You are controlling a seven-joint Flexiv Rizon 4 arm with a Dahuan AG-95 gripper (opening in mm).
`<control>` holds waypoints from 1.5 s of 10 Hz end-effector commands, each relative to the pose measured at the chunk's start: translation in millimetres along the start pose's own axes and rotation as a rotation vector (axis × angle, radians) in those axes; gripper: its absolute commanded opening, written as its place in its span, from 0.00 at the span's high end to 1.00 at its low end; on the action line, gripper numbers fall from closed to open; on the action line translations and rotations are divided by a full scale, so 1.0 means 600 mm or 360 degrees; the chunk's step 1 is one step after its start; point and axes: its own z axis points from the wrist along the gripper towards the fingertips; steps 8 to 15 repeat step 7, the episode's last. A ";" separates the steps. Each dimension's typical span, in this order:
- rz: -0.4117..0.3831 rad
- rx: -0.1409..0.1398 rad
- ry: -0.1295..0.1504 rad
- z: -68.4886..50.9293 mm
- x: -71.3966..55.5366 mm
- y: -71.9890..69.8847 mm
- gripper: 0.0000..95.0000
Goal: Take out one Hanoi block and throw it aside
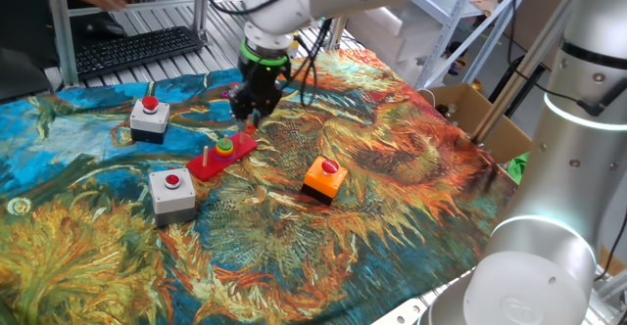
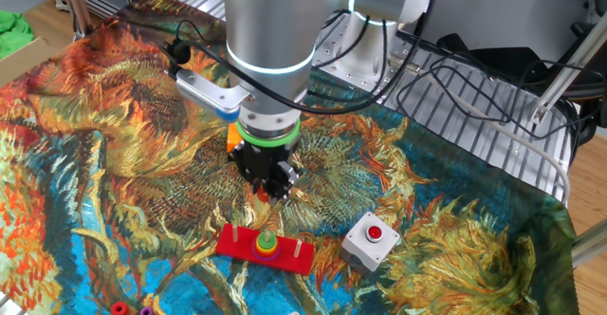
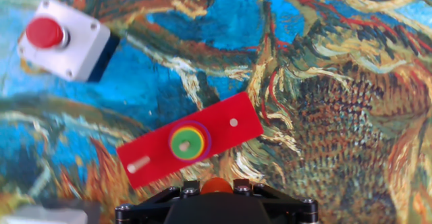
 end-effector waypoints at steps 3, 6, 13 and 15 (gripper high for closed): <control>-0.0133 0.0037 0.0003 0.014 0.022 -0.023 1.00; -0.0160 0.0084 0.0005 0.014 0.022 -0.023 1.00; -0.0165 0.0093 0.0005 0.014 0.022 -0.023 1.00; -0.0165 0.0093 0.0005 0.014 0.022 -0.023 1.00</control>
